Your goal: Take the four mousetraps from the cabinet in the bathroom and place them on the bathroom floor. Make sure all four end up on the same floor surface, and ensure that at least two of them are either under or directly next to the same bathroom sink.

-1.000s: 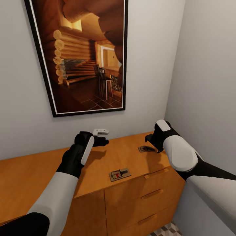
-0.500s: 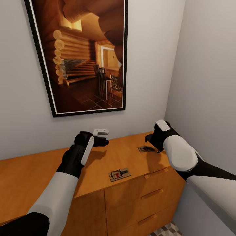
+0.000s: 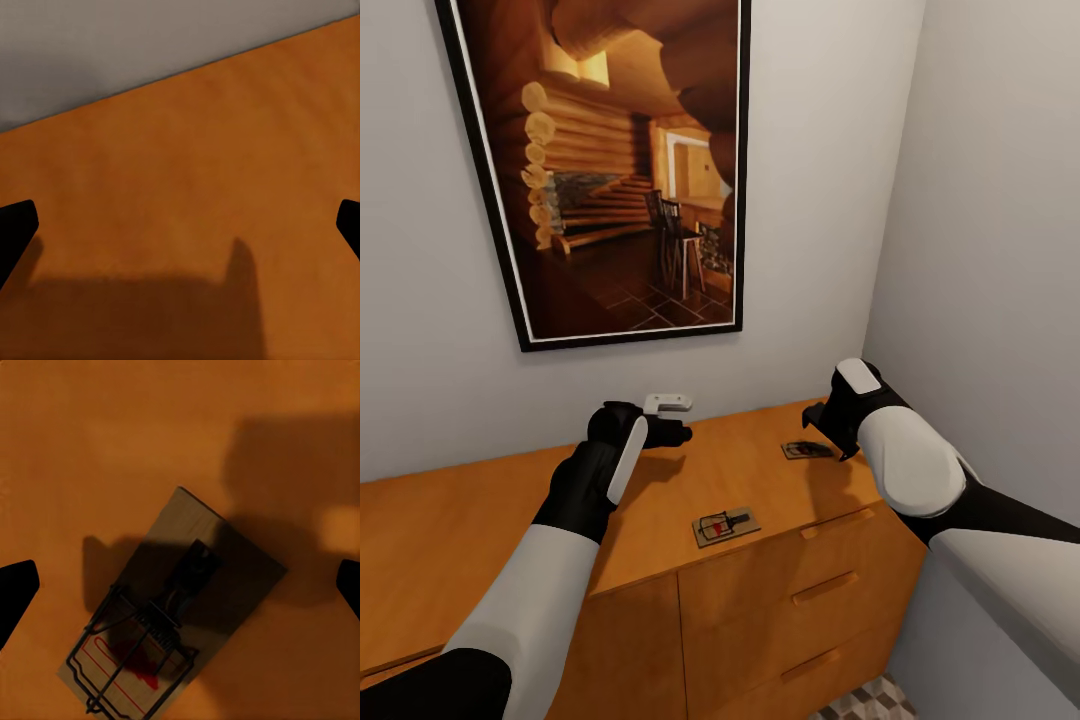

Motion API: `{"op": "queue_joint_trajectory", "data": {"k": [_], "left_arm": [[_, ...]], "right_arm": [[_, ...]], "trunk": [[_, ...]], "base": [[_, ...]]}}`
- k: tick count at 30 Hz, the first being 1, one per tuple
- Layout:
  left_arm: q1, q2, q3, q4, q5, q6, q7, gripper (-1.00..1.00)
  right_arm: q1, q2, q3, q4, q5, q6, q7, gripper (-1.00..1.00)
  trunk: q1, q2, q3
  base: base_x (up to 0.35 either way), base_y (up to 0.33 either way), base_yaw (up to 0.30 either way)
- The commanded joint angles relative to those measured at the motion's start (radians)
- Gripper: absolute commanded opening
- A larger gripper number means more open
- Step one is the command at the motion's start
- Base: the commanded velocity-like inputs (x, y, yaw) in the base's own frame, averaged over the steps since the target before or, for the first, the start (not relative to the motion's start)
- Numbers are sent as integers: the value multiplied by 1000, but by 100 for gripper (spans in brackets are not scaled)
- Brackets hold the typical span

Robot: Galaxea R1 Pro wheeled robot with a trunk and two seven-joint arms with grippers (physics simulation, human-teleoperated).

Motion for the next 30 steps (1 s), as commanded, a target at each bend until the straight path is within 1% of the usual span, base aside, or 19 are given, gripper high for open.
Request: {"op": "queue_joint_trajectory", "data": {"k": [1,30], "left_arm": [[-1,0,-1,-1,11,4,11,100],[-1,0,-1,7,11,4,11,100]], "right_arm": [[24,0,2,-3,-9,6,-8,100],[24,1,4,0,-6,11,-2,100]], "trunk": [[0,0,-1],[0,0,-1]], "base": [[0,0,0],[-1,0,0]]}}
